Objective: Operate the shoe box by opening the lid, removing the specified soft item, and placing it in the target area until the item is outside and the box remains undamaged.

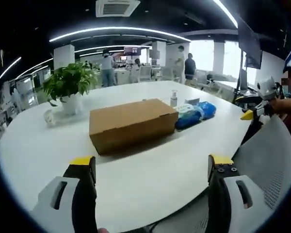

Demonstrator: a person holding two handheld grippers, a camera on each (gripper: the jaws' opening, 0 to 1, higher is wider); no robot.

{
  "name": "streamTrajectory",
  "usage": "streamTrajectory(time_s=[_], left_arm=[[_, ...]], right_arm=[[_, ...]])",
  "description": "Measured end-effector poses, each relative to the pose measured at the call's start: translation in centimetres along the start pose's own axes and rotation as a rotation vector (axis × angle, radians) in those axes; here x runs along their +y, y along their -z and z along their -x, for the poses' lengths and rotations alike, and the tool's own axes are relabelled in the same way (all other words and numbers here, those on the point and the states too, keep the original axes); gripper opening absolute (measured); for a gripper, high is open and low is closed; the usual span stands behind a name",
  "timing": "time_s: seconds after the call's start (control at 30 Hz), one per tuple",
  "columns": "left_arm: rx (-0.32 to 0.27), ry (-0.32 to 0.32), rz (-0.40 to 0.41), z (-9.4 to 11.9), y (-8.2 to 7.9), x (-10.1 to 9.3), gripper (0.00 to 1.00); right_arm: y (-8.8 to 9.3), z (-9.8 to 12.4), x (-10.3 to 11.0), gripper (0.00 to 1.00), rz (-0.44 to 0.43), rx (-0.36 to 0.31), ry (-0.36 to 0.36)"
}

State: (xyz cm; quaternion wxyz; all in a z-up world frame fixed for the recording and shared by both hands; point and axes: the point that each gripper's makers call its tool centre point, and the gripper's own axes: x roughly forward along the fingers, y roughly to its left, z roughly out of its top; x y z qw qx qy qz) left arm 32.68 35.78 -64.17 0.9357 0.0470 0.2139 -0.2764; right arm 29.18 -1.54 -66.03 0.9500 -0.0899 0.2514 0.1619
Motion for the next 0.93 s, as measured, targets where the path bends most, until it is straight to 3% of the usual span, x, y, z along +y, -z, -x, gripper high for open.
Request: streamTrajectory(time_s=[0.3,0.93], left_arm=[[0.024,-0.015,-0.02,0.4,0.5,0.3,0.99],[0.013,-0.006,-0.02,0.5,0.5,0.2,0.99]], right_arm=[[0.7,0.4,0.6,0.99,0.015,0.008,-0.003],[0.7,0.4,1.0,0.99,0.016,0.007,-0.002]])
